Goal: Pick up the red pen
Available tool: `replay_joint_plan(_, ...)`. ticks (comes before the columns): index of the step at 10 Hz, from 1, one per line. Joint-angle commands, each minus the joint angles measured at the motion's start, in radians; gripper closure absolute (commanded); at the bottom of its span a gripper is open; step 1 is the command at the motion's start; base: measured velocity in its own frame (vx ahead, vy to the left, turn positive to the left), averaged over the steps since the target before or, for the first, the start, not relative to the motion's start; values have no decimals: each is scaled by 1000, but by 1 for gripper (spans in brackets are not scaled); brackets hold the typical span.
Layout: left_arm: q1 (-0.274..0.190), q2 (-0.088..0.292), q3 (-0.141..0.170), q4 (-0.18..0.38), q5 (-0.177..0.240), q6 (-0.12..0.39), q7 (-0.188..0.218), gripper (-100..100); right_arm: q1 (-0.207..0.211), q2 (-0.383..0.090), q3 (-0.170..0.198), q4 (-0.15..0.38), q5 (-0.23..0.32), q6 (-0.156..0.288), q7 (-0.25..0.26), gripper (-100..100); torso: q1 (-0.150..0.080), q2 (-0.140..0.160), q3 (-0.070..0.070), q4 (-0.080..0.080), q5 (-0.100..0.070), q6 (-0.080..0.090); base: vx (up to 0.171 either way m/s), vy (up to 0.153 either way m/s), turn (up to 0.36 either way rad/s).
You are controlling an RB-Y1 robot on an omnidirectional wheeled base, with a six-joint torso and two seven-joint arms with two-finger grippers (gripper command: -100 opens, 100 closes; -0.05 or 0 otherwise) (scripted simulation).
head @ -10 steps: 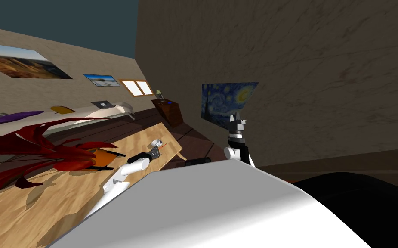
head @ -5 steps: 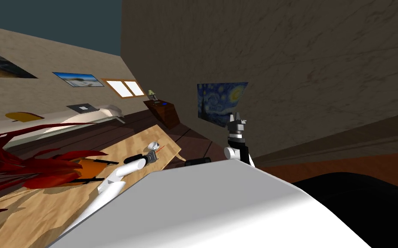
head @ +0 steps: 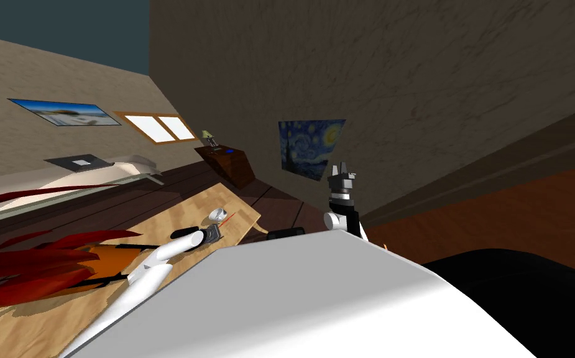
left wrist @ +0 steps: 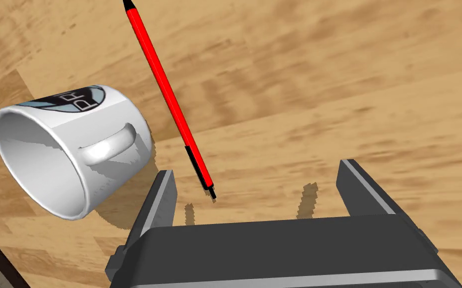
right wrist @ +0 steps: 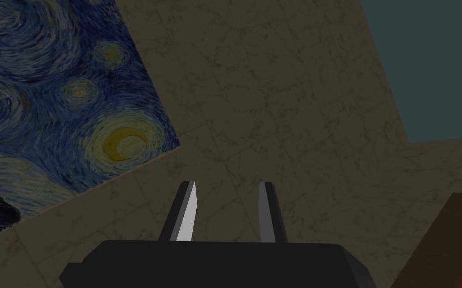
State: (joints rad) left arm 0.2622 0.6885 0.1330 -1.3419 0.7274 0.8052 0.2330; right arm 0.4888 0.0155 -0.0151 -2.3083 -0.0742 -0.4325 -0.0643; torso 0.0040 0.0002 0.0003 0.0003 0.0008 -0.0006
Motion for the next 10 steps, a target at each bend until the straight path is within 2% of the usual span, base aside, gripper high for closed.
replay_joint_plan(1, -11, 14, 3, 50, 24, 20, 7, -100, 0, 0, 0, 0, 0, 0, 0, 0, 0, 0, 0, 0, 0, 0, -34, 48, -184)
replay_joint_plan(2, -11, 14, 3, 57, 24, 20, 7, -100, 0, 0, 0, 0, 0, 0, 0, 0, 0, 0, 0, 0, 0, -1, -11, 23, 6)
replay_joint_plan(3, -23, 39, 10, 97, 63, 58, 27, -100, 0, 0, 0, 0, 0, 0, 0, 0, -1, -1, -1, 0, 0, -1, -30, 31, -279)
replay_joint_plan(4, -23, 39, 10, 120, 63, 58, 27, -100, 0, 0, 0, 0, 0, 0, 0, 0, 0, -1, 0, 0, 0, 0, -31, 44, -183)
replay_joint_plan(5, -23, 39, 10, 120, 63, 58, 27, -100, 0, 0, 0, 0, 0, 0, 0, 0, 0, 0, 0, 0, 0, -1, -15, 26, 12)
replay_joint_plan(6, -35, 62, 17, 151, 101, 95, 48, -100, 0, 0, 0, 0, 0, 0, 0, 0, -1, -1, -1, 0, 0, -2, -32, 40, -175)
replay_joint_plan(7, -35, 62, 17, 174, 101, 95, 48, -100, 0, 0, 0, 0, 0, 0, 0, 0, 0, 0, 0, 0, 0, -1, -42, 45, -211)
replay_joint_plan(8, -46, 83, 22, 206, 137, 128, 67, -100, 0, 0, 0, 0, 0, 0, 0, 0, 0, 0, 0, 0, 0, -1, -52, 49, -332)
replay_joint_plan(10, -46, 83, 22, 242, 137, 128, 67, -100, 0, 0, 0, 0, 0, 0, 0, 0, 1, 0, 0, 0, 0, -2, -24, 44, -64)
